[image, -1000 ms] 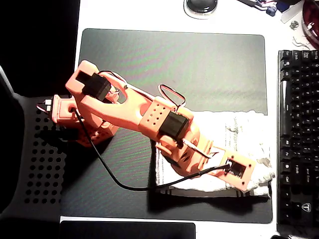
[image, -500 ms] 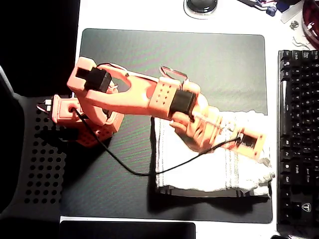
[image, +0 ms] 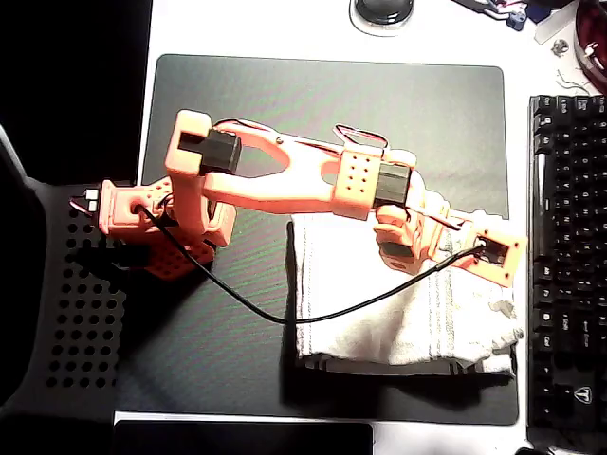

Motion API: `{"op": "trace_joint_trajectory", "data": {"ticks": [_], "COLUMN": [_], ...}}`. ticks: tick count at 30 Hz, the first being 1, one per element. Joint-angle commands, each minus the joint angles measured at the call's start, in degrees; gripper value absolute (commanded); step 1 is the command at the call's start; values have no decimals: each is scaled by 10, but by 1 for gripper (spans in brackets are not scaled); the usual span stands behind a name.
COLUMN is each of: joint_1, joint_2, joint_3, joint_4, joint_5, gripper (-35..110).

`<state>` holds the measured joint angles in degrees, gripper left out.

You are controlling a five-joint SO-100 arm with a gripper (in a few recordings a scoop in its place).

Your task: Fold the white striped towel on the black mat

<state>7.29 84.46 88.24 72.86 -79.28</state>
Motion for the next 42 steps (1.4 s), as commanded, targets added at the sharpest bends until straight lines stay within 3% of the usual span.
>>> {"op": "trace_joint_trajectory", "data": {"ticks": [1, 13, 24, 33, 38, 42], "joint_1": [-26, -86, -134, -154, -129, -99], "joint_2": [6, -16, -26, -11, 18, 18], "joint_3": [16, 129, 134, 126, 113, 110], "joint_4": [3, -45, -45, -35, 4, -7], "joint_5": [2, 29, 34, 54, 38, -9], "gripper": [21, 24, 0, 0, 18, 20]}}
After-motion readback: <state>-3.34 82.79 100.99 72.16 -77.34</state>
